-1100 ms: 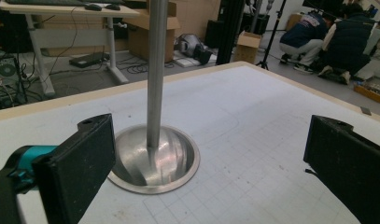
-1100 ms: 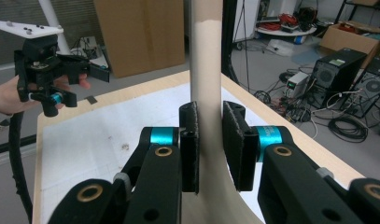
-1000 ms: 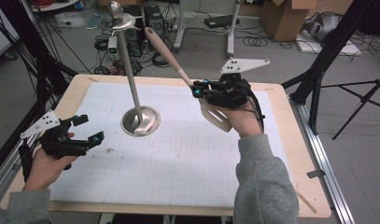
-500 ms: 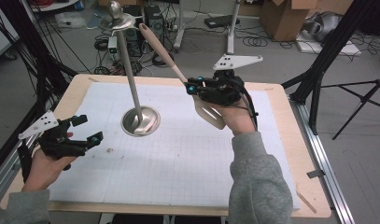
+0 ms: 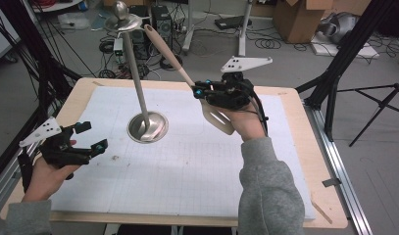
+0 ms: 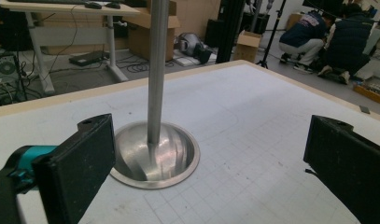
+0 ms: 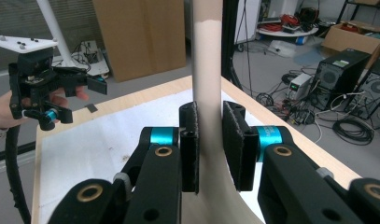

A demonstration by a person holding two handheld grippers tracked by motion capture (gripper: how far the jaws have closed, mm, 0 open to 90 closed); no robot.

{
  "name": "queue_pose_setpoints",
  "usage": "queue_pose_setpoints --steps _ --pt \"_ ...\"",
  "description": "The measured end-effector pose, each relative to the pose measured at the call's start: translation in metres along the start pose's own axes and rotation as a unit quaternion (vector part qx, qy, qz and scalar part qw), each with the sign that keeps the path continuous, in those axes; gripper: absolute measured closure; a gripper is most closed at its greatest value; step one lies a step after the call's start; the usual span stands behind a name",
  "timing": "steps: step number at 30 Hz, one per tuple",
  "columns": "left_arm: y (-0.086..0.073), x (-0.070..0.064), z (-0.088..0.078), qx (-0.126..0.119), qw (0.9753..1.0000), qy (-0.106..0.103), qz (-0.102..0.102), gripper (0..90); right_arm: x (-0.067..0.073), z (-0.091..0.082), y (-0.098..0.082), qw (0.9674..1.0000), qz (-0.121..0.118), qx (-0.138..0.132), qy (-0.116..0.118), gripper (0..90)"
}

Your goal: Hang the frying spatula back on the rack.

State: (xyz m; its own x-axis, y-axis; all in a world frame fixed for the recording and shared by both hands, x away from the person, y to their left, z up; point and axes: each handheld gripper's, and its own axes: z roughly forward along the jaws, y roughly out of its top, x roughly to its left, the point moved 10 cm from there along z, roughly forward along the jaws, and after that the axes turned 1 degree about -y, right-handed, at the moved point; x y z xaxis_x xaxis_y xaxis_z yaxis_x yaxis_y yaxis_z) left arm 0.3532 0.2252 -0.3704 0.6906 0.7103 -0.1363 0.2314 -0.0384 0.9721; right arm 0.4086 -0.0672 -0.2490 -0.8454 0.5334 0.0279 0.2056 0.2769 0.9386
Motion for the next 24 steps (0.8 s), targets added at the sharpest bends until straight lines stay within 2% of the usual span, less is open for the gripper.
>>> queue_pose_setpoints --steps 24 --pt "-0.002 0.001 -0.002 0.002 1.0000 0.002 -0.002 2.9 -0.001 0.015 -0.003 0.9997 0.014 0.003 0.019 77.2"
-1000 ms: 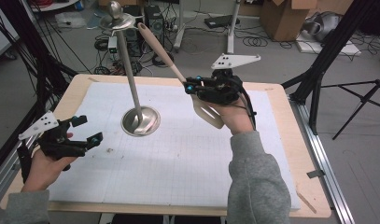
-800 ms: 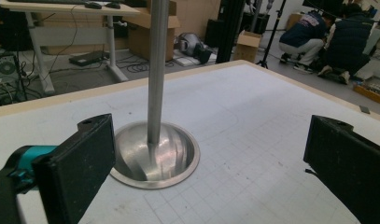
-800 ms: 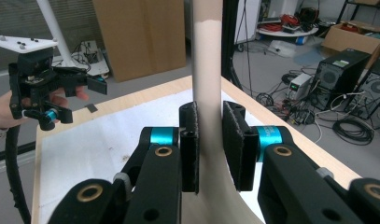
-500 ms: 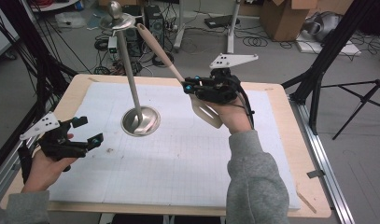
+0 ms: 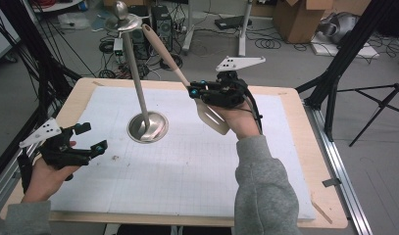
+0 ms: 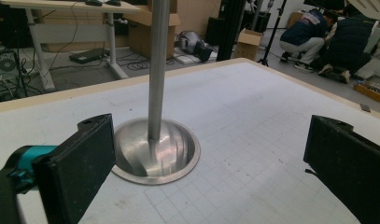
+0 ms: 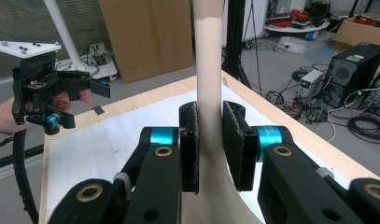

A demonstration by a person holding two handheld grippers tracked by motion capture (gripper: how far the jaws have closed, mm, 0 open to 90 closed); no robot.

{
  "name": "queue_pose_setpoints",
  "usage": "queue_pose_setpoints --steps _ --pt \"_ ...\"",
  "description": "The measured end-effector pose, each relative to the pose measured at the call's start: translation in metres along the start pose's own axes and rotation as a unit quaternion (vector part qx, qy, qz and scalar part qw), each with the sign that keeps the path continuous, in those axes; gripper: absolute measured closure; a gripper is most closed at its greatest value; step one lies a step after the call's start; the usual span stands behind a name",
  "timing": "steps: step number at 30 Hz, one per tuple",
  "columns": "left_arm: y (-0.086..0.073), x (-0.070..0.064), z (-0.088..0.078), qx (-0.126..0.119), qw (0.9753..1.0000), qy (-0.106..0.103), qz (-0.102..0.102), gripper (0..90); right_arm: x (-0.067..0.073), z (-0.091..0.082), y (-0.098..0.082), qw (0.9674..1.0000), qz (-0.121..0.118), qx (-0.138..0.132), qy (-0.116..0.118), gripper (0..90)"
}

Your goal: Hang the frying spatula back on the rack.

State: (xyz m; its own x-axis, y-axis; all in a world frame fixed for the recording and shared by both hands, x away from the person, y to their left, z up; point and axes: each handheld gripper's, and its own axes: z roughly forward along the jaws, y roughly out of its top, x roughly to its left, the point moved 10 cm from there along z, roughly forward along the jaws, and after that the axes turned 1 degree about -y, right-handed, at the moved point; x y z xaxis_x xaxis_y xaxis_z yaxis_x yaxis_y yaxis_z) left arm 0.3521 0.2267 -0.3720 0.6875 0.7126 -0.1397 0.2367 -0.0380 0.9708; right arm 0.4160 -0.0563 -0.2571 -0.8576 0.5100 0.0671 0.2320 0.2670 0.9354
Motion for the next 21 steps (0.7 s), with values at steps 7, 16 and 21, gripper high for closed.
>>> queue_pose_setpoints --steps 7,16,21 --pt "-0.003 0.000 0.000 0.006 1.0000 0.000 0.001 2.9 0.000 0.004 -0.002 1.0000 -0.001 0.002 -0.001 77.3" --pt "-0.003 -0.001 0.000 0.006 1.0000 0.001 0.000 2.9 0.000 0.014 -0.006 0.9999 -0.002 0.014 0.000 77.3" --pt "-0.003 -0.001 -0.001 0.006 1.0000 0.001 0.002 2.9 0.001 0.021 -0.008 0.9998 -0.001 0.019 0.004 77.3"
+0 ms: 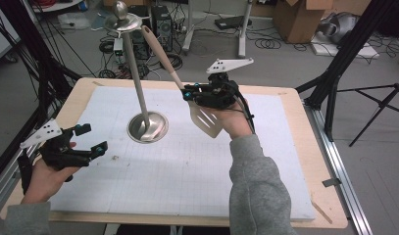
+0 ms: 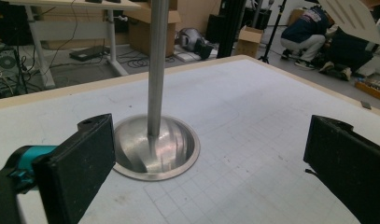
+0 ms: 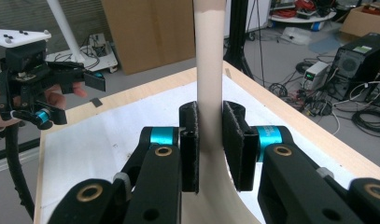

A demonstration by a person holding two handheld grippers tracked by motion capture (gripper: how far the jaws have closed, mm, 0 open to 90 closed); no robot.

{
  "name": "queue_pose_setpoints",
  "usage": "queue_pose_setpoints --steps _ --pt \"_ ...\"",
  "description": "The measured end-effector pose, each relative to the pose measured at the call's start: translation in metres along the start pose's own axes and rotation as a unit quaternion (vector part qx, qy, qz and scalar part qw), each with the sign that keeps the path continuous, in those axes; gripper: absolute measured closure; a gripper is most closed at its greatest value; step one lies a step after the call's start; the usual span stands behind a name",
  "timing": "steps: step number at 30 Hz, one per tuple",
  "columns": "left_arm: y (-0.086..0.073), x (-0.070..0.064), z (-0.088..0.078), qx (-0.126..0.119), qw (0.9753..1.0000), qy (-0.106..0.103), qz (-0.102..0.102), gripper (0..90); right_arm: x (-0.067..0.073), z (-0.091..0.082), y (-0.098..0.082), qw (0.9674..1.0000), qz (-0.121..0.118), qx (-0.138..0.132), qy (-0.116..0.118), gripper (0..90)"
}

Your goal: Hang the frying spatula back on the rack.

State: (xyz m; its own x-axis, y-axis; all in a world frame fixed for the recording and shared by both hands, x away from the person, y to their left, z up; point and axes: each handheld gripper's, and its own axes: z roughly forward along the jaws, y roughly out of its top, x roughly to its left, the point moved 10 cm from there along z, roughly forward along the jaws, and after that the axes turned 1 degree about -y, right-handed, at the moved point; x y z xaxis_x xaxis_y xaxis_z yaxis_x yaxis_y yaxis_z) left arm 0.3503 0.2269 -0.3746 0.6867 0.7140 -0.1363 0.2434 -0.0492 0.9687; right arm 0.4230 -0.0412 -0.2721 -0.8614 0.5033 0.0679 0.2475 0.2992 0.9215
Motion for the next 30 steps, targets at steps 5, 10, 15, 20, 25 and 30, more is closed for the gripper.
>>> queue_pose_setpoints --steps 5,10,15,20,25,30 --pt "0.000 0.000 -0.001 -0.001 1.0000 0.000 -0.001 2.9 0.000 0.006 -0.001 1.0000 -0.001 0.003 0.002 77.3" --pt "0.000 -0.001 -0.001 -0.002 1.0000 0.001 0.000 2.9 0.000 0.013 -0.002 1.0000 -0.002 0.005 0.003 77.3" --pt "0.000 -0.001 -0.003 -0.001 1.0000 0.002 -0.001 2.9 0.000 0.019 -0.004 1.0000 0.000 0.004 0.007 77.3" --pt "-0.001 -0.001 -0.003 -0.001 1.0000 0.004 -0.001 2.9 -0.001 0.027 -0.008 1.0000 0.001 0.000 0.008 77.3" --pt "-0.002 -0.001 -0.004 0.000 1.0000 0.004 -0.001 2.9 0.000 0.032 -0.008 1.0000 0.000 -0.001 0.010 77.3" --pt "-0.002 -0.001 -0.006 -0.001 1.0000 0.006 0.000 2.9 -0.001 0.036 -0.009 1.0000 0.002 -0.001 0.008 77.3"
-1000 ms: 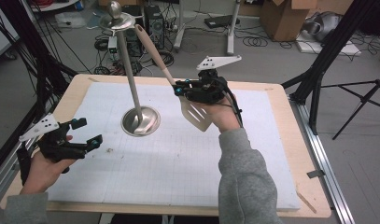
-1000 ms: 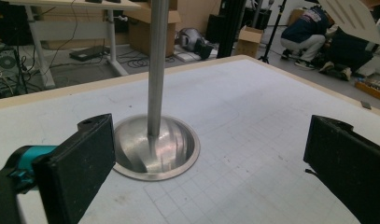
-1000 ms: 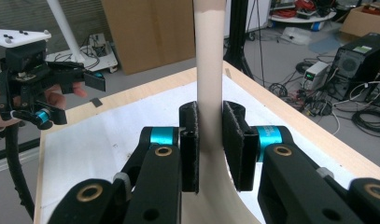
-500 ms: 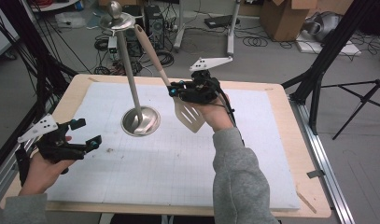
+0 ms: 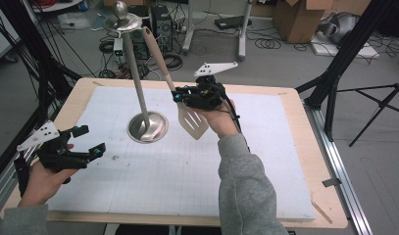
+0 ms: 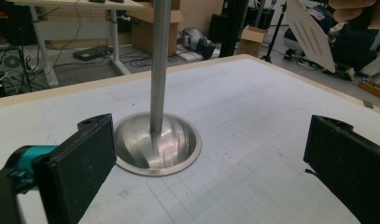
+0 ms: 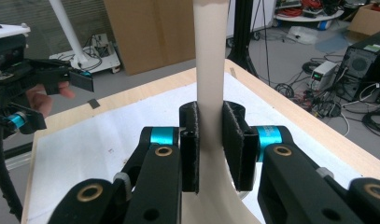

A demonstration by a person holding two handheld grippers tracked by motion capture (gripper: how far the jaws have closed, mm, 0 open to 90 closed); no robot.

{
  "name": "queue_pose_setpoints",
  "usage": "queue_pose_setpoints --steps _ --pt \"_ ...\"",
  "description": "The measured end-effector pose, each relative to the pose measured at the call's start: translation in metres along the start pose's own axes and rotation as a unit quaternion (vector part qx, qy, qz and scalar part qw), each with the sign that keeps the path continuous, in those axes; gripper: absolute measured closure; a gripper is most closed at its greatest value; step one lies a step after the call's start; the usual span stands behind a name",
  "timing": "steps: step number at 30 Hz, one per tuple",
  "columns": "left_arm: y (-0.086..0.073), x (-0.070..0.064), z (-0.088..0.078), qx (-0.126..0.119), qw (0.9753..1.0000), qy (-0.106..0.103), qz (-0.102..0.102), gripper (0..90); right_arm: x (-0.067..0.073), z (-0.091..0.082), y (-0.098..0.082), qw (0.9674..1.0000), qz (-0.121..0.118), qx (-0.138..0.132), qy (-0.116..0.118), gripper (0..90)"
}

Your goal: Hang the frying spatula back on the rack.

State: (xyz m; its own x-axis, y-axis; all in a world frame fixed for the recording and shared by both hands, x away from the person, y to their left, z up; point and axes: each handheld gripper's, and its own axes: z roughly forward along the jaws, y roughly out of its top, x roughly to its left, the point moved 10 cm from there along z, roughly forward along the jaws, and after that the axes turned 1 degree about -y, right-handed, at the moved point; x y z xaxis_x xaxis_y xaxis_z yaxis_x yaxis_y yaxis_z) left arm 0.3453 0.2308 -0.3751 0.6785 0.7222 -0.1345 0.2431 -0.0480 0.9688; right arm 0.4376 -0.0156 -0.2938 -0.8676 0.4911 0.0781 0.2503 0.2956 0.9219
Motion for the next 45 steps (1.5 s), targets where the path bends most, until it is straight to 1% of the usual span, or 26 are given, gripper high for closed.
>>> queue_pose_setpoints --steps 5,8,15,20,36,44,45 --pt "-0.001 0.000 -0.001 0.001 1.0000 0.002 0.000 2.9 -0.001 0.005 0.000 1.0000 -0.001 -0.001 0.000 77.3" --pt "-0.002 0.001 -0.002 0.003 1.0000 0.003 0.000 2.9 -0.001 0.010 -0.001 1.0000 0.000 -0.002 0.004 77.4" --pt "-0.002 0.002 -0.005 0.001 1.0000 0.006 -0.001 2.9 0.001 0.021 -0.001 1.0000 0.000 -0.004 0.005 77.4" --pt "-0.002 0.001 -0.007 0.000 1.0000 0.006 0.000 2.9 0.001 0.024 -0.001 1.0000 0.002 -0.004 0.004 77.4" --pt "-0.004 0.002 -0.010 0.001 0.9999 0.010 -0.002 2.9 0.001 0.038 0.000 1.0000 0.001 -0.006 -0.006 77.3" --pt "-0.004 0.001 -0.011 0.001 0.9999 0.011 -0.002 2.9 0.000 0.043 0.001 0.9999 -0.003 -0.007 -0.011 77.3" --pt "-0.005 0.001 -0.011 0.003 0.9999 0.011 -0.001 2.9 -0.001 0.044 0.001 0.9998 -0.005 -0.007 -0.015 77.3"
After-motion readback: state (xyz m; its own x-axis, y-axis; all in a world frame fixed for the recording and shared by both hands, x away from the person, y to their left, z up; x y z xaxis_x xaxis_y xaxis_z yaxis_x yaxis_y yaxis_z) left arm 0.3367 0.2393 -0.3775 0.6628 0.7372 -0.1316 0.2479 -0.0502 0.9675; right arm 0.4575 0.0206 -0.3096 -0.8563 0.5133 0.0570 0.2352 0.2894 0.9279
